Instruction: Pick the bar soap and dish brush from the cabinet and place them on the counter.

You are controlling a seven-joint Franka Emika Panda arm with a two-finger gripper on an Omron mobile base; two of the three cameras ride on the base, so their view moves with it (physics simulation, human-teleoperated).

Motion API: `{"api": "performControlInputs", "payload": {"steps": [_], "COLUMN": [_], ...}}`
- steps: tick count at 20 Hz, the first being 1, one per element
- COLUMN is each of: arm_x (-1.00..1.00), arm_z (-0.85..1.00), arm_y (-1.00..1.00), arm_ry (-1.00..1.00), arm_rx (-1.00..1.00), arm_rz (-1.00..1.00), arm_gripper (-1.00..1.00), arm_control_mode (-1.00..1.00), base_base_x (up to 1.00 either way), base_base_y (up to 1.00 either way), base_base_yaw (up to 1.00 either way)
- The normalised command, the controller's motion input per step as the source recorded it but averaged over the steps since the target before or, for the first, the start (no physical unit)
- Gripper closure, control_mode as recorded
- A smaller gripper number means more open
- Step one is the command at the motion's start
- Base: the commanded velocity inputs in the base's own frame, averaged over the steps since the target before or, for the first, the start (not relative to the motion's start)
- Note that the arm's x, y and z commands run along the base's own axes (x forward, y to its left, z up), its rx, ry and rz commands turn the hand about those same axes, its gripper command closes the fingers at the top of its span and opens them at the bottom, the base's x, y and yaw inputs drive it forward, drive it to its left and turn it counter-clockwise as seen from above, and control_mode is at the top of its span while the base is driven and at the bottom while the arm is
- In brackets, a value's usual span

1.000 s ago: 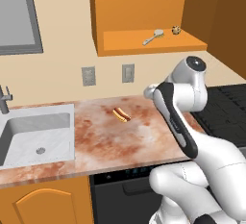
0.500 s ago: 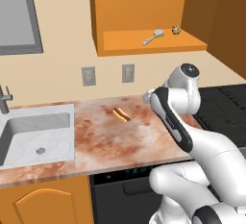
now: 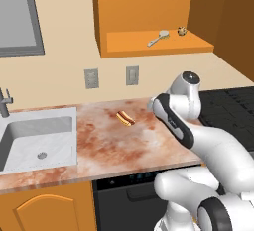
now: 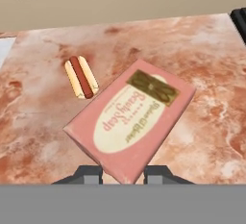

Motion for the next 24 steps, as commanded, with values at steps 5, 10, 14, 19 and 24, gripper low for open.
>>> {"api": "performControlInputs", "payload": {"steps": [5, 10, 14, 19, 24], "arm_x": [0.19, 0.19, 0.16, 0.17, 0.19], "arm_z": [-0.38, -0.38, -0.39, -0.36, -0.3], "arm_y": [-0.04, -0.03, -0.03, -0.04, -0.03], "arm_ry": [0.02, 0.02, 0.0, 0.0, 0.02], "arm_rx": [0.0, 0.0, 0.0, 0.0, 0.0], "arm_rz": [0.0, 0.0, 0.0, 0.0, 0.0], "arm_gripper": [1.0, 1.0, 1.0, 1.0, 1.0], "arm_control_mode": [-1.0, -1.0, -1.0, -1.0, -1.0], "base_base_x": [0.0, 0.0, 0.0, 0.0, 0.0], "base_base_y": [0.0, 0.0, 0.0, 0.0, 0.0], "base_base_yaw": [0.0, 0.0, 0.0, 0.0, 0.0]}}
